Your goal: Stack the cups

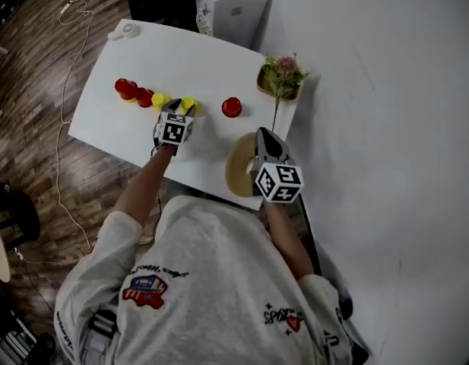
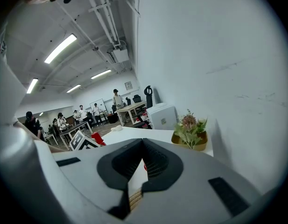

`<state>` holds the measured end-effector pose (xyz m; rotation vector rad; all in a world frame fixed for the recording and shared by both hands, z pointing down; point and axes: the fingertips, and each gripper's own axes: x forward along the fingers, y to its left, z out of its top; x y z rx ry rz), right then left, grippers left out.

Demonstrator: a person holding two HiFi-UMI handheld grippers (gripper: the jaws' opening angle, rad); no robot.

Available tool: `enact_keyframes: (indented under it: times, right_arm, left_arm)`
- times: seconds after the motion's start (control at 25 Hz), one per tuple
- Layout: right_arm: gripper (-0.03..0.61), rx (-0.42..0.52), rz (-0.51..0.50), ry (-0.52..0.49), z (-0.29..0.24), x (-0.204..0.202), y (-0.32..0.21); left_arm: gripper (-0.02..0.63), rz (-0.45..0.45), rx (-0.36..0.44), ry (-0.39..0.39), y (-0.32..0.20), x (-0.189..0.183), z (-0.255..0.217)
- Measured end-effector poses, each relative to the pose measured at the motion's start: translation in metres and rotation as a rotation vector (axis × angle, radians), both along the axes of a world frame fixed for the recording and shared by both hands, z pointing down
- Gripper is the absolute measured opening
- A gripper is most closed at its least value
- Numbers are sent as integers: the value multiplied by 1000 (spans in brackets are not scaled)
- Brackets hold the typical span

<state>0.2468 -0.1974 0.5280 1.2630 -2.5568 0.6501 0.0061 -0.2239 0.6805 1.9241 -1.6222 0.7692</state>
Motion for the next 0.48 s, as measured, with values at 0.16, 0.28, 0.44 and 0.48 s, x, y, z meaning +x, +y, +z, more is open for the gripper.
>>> enact_keyframes:
  times: [0.16, 0.28, 0.44, 0.48]
  right_arm:
    - [0, -7, -34, -2, 8, -7, -2]
    - [0, -4, -61, 0, 7, -16, -6]
    - [0, 11, -104, -10, 3, -38, -11]
    - [0, 12, -115, -15, 2, -45, -12]
  left_arm:
    - [199, -13, 25, 25, 2, -1, -3]
    - [198, -32, 83, 74, 9, -2, -22]
    - [198, -51, 157, 110, 17, -18, -63]
    - [199, -57, 178, 101, 19, -25, -75]
